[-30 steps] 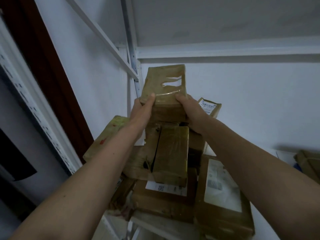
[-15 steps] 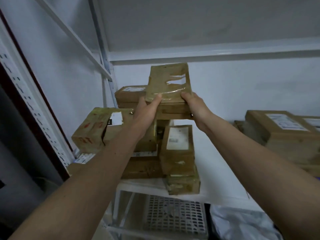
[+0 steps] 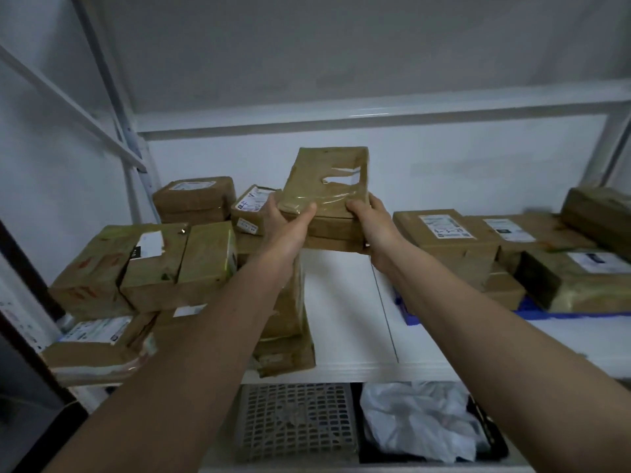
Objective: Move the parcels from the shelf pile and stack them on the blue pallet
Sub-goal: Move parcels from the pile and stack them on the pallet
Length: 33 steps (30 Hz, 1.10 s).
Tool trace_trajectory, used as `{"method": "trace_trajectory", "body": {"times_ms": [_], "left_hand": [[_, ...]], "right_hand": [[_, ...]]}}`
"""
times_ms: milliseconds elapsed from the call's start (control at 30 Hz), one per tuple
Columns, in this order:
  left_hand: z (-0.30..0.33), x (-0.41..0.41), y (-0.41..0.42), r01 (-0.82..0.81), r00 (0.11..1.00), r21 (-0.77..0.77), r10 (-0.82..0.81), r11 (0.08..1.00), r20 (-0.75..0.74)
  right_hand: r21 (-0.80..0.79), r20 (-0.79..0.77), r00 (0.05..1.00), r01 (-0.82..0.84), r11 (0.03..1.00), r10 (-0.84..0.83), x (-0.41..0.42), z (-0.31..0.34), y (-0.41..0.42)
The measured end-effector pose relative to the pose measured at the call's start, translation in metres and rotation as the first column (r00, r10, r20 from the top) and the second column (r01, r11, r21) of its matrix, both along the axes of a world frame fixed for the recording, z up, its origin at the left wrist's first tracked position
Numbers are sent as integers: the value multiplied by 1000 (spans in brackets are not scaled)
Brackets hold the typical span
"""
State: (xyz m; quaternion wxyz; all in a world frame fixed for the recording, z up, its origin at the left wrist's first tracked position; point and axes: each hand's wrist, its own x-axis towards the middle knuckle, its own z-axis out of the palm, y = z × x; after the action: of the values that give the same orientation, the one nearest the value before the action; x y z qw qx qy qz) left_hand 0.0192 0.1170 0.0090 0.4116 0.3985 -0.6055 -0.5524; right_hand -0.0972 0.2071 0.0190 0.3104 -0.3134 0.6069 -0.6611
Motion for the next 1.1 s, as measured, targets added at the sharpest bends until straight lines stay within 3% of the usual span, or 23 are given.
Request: {"method": "trace_trajectory", "body": {"times_ms": [67, 200, 467, 767, 1100], "left_hand": [[-1, -25, 3, -58, 998, 48, 57, 997, 34], [-2, -83, 10, -166, 984, 133, 172, 977, -37], [7, -182, 21, 66, 939, 328, 53, 942, -339], [7, -239, 12, 104, 960, 238, -34, 966, -278], [0, -279, -43, 180, 964, 213, -129, 960, -233]], "right_hand": [[-3, 27, 1000, 5, 1000, -5, -16, -3, 4], [16, -4, 1000, 12, 1000, -12, -56, -3, 5], [-19, 34, 998, -59, 998, 60, -141, -1, -4], [40, -17, 996, -83, 996, 83, -236, 5, -17], [77, 10, 987, 158, 984, -159, -328, 11, -47]]}}
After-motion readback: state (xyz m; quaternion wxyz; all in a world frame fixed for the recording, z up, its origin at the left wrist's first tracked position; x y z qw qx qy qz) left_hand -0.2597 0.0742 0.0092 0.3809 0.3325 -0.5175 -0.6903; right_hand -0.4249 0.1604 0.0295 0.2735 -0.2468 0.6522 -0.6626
